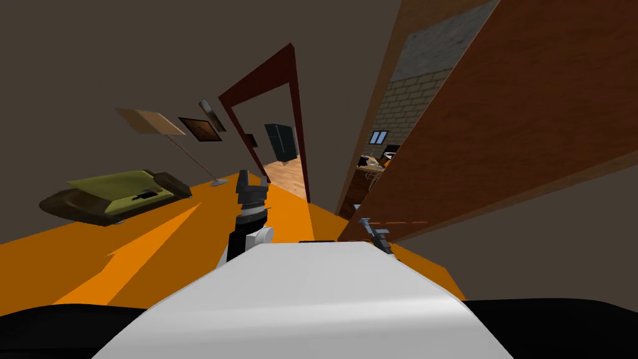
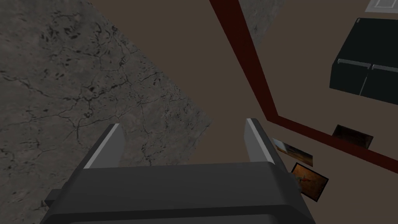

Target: Pull the door open

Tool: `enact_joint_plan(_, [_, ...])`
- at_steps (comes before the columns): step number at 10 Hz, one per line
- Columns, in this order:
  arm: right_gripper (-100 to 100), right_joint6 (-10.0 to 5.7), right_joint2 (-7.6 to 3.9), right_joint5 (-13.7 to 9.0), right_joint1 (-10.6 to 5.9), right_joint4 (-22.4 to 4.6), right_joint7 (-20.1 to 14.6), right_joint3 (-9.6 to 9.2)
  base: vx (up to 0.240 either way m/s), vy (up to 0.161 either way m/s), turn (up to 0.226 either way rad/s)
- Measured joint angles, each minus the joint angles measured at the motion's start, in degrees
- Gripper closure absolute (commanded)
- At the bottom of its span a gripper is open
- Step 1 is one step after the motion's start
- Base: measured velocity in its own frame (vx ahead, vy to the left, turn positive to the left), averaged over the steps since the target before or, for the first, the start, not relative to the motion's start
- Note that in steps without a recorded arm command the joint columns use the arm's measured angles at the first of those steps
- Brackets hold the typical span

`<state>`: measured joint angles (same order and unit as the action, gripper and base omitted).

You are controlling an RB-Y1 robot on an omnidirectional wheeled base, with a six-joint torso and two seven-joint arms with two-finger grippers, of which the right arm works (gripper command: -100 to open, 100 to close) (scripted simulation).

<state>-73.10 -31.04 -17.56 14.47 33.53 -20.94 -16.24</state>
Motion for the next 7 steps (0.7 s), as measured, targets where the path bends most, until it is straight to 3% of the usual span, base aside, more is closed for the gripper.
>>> enact_joint_plan(5, [100, -2.36, -0.20, -0.1, -0.22, -2.1, -0.7, -1.43, -0.239, -0.072, 0.190])
enact_joint_plan(7, [100, -2.94, -0.45, -0.3, -0.20, -2.6, -0.9, -1.68, -0.175, -0.040, 0.083])
